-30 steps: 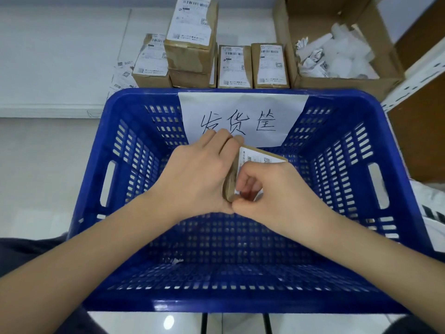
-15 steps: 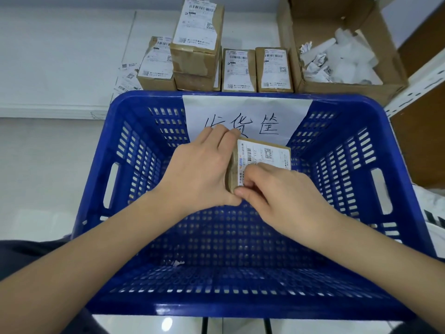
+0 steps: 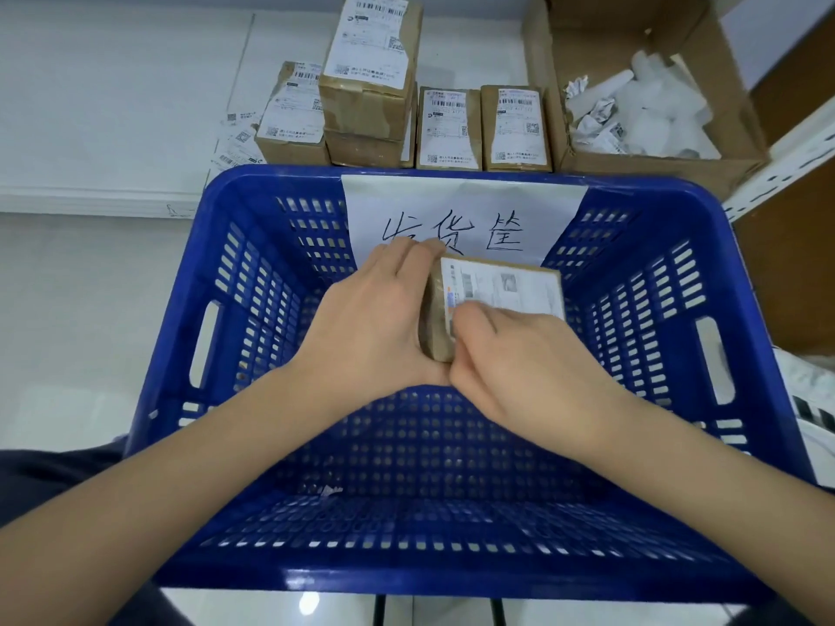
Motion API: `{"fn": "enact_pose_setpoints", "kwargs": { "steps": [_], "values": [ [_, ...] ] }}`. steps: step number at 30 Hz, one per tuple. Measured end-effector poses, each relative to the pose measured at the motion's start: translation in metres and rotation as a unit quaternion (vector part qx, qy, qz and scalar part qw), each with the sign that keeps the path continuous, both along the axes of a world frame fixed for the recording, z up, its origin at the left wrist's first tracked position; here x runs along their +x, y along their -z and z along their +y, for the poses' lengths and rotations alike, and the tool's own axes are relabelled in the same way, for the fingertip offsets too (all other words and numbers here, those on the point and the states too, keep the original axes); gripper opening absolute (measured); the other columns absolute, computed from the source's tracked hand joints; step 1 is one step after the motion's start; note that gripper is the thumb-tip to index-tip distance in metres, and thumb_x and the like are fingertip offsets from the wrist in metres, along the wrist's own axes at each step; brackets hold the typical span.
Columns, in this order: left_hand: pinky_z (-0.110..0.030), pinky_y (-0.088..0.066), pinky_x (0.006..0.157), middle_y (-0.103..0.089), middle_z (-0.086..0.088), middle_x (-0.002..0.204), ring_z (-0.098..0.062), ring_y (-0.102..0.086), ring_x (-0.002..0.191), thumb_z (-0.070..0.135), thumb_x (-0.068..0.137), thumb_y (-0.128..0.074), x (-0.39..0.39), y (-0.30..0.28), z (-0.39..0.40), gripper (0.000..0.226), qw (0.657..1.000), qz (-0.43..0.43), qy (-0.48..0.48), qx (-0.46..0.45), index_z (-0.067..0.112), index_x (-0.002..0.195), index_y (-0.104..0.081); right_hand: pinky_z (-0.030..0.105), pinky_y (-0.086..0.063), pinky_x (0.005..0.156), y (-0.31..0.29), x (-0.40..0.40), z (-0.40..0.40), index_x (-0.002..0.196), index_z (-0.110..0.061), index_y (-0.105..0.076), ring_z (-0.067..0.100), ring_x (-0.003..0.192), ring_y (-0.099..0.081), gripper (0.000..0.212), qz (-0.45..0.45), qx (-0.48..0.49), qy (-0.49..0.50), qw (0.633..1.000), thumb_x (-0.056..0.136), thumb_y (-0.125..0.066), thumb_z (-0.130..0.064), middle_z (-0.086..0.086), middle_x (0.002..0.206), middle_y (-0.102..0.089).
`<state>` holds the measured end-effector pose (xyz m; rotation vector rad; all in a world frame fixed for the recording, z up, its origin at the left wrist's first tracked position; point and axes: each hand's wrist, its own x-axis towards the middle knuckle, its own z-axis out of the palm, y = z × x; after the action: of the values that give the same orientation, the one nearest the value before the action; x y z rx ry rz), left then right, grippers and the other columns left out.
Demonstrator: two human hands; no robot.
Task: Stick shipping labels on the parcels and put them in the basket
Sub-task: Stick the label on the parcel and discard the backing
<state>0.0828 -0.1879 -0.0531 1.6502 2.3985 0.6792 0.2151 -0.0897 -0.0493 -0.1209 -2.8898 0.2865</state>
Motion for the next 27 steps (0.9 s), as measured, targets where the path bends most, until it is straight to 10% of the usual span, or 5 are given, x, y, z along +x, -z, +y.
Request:
{"fn": "enact_pose_setpoints", "kwargs": {
  "steps": [7,14,27],
  "values": [
    [-0.038,-0.051,0.085,-0.050,0.000,0.127,-0.014,-0.048,0.115,0.048,0.057,-0.082,-0.001,-0.011,-0.001,0.099,0.997,-0.064,-0.029,0.019,0.012,0.139,-0.040,0.019,-0.014,0.037,-0.014,-0.003,0.001,0.071,-0.012,-0.044,0.012,0.043,-0.029,0.018,0.036,-0.054,0.051,0.997,0.085,-0.037,-0.021,-0.006,0.057,-0.038],
    [-0.037,-0.054,0.065,-0.056,-0.001,0.119,-0.015,-0.052,0.105,0.060,0.056,-0.057,0.002,-0.012,-0.003,0.091,0.999,-0.010,-0.022,0.039,0.011,0.132,-0.047,0.022,-0.022,0.036,-0.012,-0.005,0.008,0.070,-0.012,-0.047,0.014,0.037,-0.041,0.043,0.044,-0.024,0.042,0.998,0.090,-0.040,-0.049,-0.006,0.052,-0.047],
    [-0.037,-0.056,0.060,-0.058,-0.006,0.118,-0.021,-0.055,0.104,0.057,0.056,-0.058,0.001,-0.006,-0.002,0.090,1.000,0.026,0.002,0.013,0.006,0.130,-0.049,0.024,-0.026,0.037,-0.001,-0.007,0.024,0.076,-0.012,-0.046,0.018,0.037,-0.042,0.028,-0.003,-0.035,-0.067,0.997,0.096,-0.036,-0.030,-0.003,0.055,-0.049]
  ]
}}
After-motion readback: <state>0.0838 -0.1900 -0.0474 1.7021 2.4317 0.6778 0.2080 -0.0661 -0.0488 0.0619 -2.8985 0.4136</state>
